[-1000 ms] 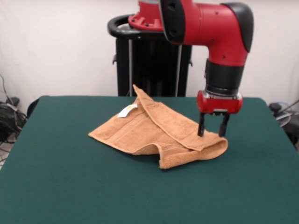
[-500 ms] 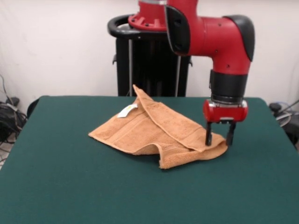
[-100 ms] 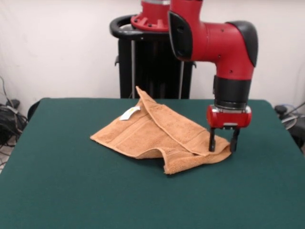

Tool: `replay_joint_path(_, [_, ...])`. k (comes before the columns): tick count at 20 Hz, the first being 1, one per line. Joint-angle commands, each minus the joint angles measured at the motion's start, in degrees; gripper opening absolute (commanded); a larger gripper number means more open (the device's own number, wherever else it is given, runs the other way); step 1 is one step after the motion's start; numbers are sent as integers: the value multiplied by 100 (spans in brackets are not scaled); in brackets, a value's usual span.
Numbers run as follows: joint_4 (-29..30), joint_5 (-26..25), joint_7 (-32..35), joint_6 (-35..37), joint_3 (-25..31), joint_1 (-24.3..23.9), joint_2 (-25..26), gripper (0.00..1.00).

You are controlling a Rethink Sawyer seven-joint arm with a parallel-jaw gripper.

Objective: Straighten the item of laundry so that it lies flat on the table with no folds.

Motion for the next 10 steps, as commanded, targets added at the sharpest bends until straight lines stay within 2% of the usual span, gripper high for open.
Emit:
replay_joint_path(1, [-363, 531, 662, 1736, 646, -503, -751, 100])
replay_joint_path(3, [-334, 595, 672, 2015, 931, -696, -925, 100])
replay_joint_path(6, [-359, 552, 621, 2158, 888, -660, -997, 100])
replay_joint_path(10, [-347, 175, 702, 1510, 463, -399, -609, 100])
